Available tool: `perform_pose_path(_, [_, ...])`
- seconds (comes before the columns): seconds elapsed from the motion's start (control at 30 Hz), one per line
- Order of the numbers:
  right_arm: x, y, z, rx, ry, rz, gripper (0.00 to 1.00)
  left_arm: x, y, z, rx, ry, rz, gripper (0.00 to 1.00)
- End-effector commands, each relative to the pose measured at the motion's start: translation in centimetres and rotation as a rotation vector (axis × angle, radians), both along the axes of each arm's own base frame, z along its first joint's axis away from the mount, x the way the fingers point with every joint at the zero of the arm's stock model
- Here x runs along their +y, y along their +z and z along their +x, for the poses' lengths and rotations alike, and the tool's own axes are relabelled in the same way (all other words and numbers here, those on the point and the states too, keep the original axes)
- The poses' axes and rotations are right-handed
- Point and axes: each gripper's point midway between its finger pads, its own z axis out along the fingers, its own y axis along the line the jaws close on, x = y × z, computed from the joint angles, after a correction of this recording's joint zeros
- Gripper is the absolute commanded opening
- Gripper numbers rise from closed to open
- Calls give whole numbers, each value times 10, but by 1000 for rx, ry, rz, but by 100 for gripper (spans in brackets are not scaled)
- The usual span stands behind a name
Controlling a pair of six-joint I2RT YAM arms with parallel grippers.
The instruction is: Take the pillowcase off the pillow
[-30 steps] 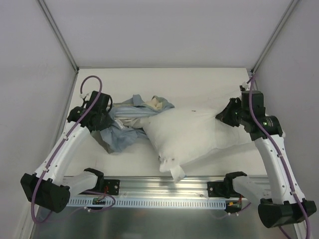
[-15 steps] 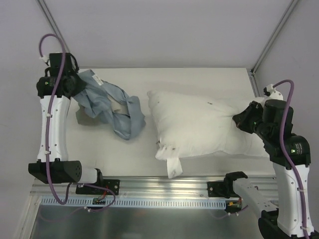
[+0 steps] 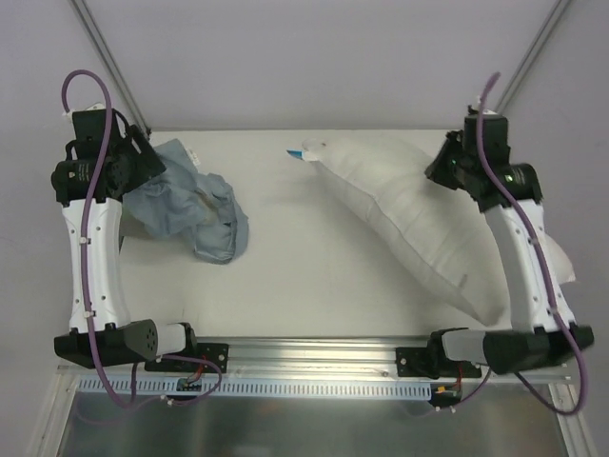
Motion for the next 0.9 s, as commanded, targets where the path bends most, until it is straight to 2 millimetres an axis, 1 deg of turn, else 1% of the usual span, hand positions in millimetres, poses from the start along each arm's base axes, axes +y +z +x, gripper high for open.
perform_pose_path(0.0, [16,30,82,-136,46,-5,48,-11,9,-10,-16,-96,-8,97])
perform_pose_path(0.03, [19,23,87,-104,59,-4,63,-16,10,-10,-18,-119,-23,99])
perform_pose_path(0.07, [23,19,90,-85,69,5,74,-20,9,-10,-19,-138,-38,99])
perform_pose_path(0.1, [25,16,91,-74,77,12,81,-23,10,-12,-24,-151,-46,99])
perform_pose_path(0.13, [26,13,90,-75,82,19,88,-32,10,-12,-32,-190,-77,99])
perform_pose_path(0.2, [27,14,84,-93,86,26,95,-41,13,-12,-47,-239,-99,99])
perform_pose_path(0.23, [25,21,77,-120,84,26,98,-50,16,-12,-57,-283,-110,99])
perform_pose_path(0.27, [22,15,73,-108,81,16,99,-53,19,-12,-66,-299,-110,99])
perform_pose_path(0.37, [19,15,57,-106,93,0,99,-70,24,-13,-83,-369,-116,99])
perform_pose_path(0.43, [21,11,46,-85,118,0,99,-78,27,-14,-89,-396,-131,99])
perform_pose_path(0.47, [20,13,40,-88,123,-4,99,-87,29,-15,-97,-429,-148,99])
perform_pose_path(0.5, [24,7,33,-66,156,2,100,-91,31,-16,-108,-449,-157,99])
perform_pose_path(0.53, [23,2,26,-49,161,-7,100,-95,32,-17,-112,-466,-168,99])
perform_pose_path(0.57, [19,-1,22,-40,151,-18,99,-101,36,-20,-132,-487,-175,99])
perform_pose_path(0.6, [11,-7,14,-35,128,-49,100,-103,41,-19,-160,-499,-175,99])
perform_pose_path(0.63, [7,-10,10,-34,123,-64,100,-105,38,-20,-159,-510,-179,99])
perform_pose_path(0.7, [2,-16,0,-36,127,-97,99,-113,41,-23,-187,-553,-194,99])
perform_pose_path(0.8, [-4,-18,-7,-40,114,-116,100,-125,43,-28,-198,-614,-225,99])
perform_pose_path(0.87, [-9,-19,-13,-45,95,-130,100,-128,41,-29,-200,-628,-237,99])
